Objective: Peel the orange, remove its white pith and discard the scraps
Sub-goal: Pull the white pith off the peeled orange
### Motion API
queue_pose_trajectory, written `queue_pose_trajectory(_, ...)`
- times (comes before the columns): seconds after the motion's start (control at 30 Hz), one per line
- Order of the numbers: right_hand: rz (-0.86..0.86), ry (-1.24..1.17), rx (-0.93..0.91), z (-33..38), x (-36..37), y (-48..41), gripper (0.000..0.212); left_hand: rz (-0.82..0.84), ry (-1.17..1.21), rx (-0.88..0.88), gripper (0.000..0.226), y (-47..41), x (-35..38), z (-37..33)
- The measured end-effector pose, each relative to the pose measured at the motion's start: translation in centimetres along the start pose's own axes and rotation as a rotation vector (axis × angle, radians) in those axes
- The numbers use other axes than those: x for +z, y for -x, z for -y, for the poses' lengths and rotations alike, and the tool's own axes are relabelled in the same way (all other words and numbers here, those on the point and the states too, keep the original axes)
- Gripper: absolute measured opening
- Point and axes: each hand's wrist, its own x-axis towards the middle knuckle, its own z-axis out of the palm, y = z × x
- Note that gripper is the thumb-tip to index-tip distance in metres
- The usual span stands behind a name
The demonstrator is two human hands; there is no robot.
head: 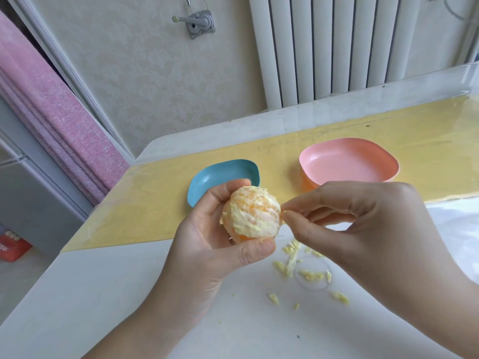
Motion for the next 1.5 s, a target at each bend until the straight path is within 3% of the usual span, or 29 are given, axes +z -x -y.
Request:
queue_pose_trajectory(0.33,-0.044,0.124,-0.074,0.0,-0.14,-0.16,0.011,0.069,0.013,0.002,0.066,0.16,0.37,-0.33)
queue_pose_trajectory(0.47,0.043,-0.094,-0.002,0.21,-0.57,-0.39,0.014,0.05,0.134,-0.002,0.065,-0.09,0.18,-0.62)
queue_pose_trajectory(0.57,0.072,-0.157,0.026,0.18,-0.67,-0.54,0.011,0.043,0.098,0.023,0.065,-0.15,-0.04,-0.69)
queue_pose_trajectory(0.8,0.03,-0.004,-0.035,0.32,-0.61,-0.42,0.01,0.053,-0.017,0.045,0.065,0.01,-0.02,-0.59)
queue_pose_trajectory(1.33,0.005,0.047,-0.041,0.26,-0.31,-0.34,0.015,0.085,-0.043,0.055,0.06,0.11,0.15,-0.65)
queue_pose_trajectory(1.5,0.014,-0.121,0.018,0.13,-0.72,-0.63,0.012,0.099,0.061,0.024,0.066,-0.13,-0.01,-0.77)
